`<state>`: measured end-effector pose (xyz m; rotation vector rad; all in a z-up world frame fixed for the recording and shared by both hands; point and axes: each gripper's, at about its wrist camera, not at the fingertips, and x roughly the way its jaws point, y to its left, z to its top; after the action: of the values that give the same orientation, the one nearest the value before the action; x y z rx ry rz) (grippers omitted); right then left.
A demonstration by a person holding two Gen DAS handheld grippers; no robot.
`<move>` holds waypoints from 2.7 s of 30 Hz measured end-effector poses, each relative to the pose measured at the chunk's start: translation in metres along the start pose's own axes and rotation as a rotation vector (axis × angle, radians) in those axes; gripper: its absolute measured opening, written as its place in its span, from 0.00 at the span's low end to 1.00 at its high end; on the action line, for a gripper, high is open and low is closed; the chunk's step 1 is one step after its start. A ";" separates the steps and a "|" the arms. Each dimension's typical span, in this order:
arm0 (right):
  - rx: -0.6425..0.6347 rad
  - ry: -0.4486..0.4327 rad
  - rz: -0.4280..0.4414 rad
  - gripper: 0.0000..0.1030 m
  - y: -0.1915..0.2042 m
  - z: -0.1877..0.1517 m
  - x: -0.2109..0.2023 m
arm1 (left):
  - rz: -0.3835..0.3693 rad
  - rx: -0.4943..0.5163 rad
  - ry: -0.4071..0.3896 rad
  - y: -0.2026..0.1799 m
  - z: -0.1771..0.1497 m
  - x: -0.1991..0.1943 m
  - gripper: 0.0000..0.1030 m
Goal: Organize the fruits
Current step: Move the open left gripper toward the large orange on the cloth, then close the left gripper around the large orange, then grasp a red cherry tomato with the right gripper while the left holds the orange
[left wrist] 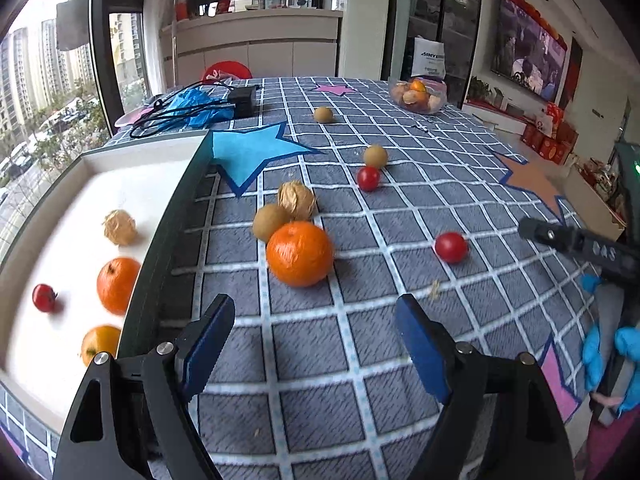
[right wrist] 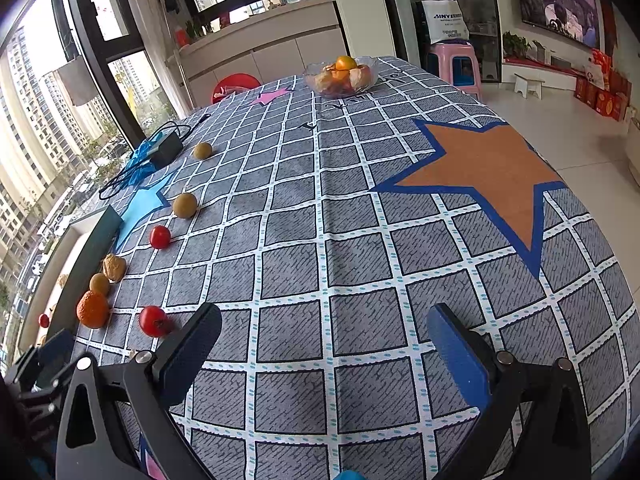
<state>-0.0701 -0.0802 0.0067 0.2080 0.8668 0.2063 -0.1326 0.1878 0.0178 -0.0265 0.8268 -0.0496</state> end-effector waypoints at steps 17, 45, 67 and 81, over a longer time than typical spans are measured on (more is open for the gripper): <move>0.005 -0.003 0.006 1.00 -0.001 0.000 -0.001 | 0.056 -0.056 0.086 -0.005 0.028 0.036 0.42; -0.009 0.006 -0.010 1.00 0.002 0.001 0.000 | -0.053 -0.084 -0.013 0.003 -0.002 0.011 0.42; -0.023 0.016 -0.028 1.00 0.005 0.002 0.002 | -0.039 -0.064 -0.011 -0.001 -0.002 0.012 0.42; -0.168 0.101 -0.189 1.00 0.035 0.001 0.020 | -0.058 -0.075 -0.012 0.002 -0.003 0.012 0.42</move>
<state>-0.0600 -0.0417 0.0019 -0.0413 0.9582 0.1124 -0.1265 0.1892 0.0075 -0.1208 0.8152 -0.0728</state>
